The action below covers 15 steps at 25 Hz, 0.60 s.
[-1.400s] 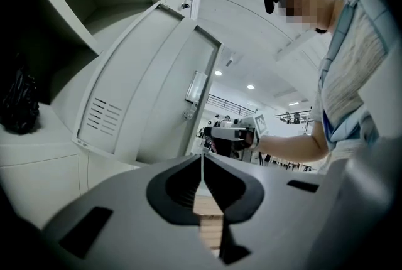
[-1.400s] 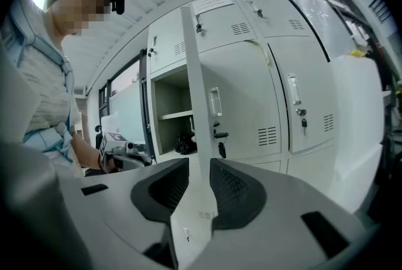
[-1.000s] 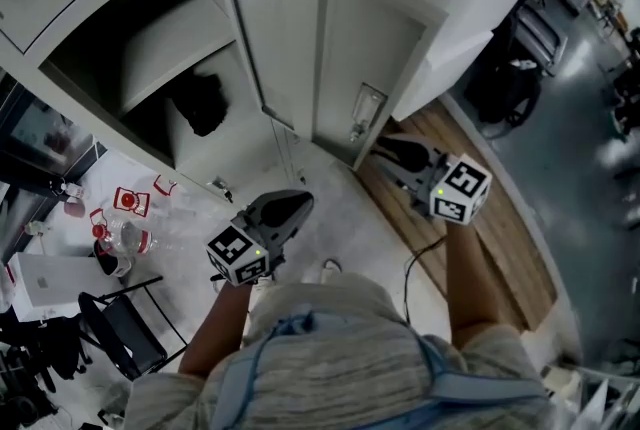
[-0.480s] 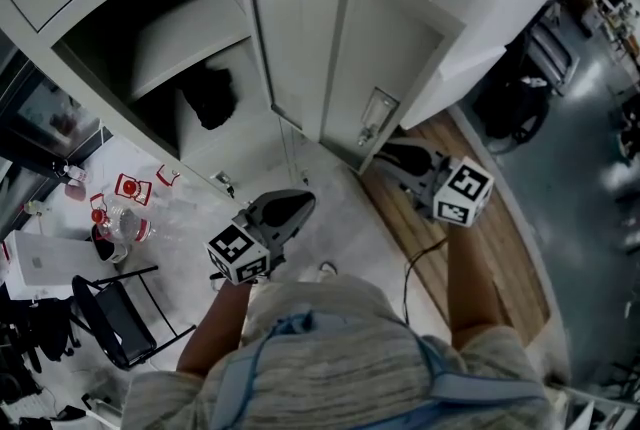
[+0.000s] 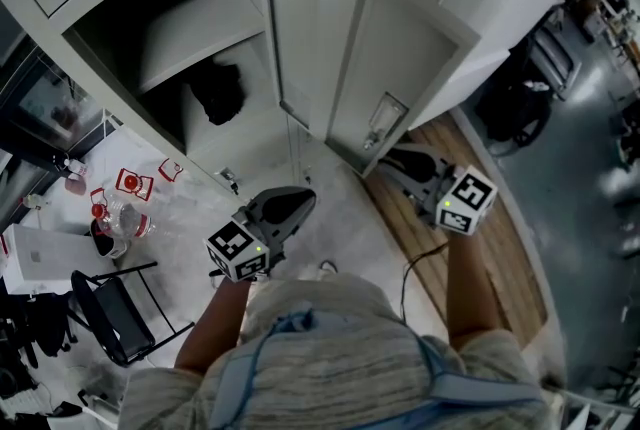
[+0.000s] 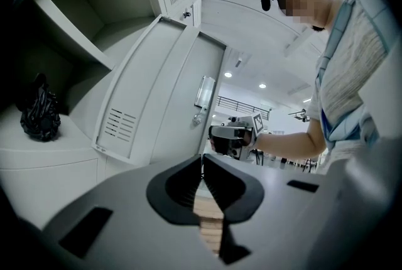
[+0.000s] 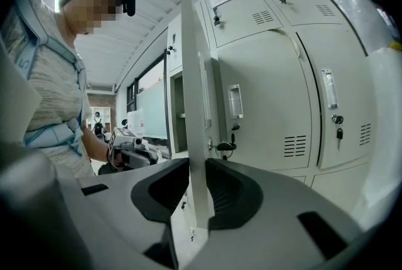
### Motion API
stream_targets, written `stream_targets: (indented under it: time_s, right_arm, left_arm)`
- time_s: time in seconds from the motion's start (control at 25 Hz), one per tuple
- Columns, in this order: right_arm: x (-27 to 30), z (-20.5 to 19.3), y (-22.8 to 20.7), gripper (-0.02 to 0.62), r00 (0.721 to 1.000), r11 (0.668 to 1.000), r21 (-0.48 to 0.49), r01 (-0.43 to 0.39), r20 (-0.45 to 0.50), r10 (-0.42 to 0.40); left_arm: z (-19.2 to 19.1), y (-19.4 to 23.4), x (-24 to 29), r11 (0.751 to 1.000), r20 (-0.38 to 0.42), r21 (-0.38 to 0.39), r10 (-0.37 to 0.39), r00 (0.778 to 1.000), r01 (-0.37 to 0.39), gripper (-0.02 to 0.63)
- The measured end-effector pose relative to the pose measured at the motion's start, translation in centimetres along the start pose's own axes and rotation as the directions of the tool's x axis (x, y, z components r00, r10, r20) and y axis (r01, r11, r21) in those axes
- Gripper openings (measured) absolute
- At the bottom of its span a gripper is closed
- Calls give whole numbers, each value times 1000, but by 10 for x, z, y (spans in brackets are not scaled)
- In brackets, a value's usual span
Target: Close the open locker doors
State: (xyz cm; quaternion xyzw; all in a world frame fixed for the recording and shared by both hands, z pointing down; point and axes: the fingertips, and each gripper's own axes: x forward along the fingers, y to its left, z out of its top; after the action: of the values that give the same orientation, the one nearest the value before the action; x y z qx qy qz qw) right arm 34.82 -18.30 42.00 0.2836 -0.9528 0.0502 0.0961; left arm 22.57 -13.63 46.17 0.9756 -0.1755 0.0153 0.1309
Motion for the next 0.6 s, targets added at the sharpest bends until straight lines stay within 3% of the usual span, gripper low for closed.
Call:
stream_targets:
  time_s: [0.6]
  right_arm:
    - [18, 2, 48, 81, 998, 998, 15, 56, 0, -56]
  left_arm:
    - [6, -1, -32, 998, 9, 4, -63, 998, 63, 3]
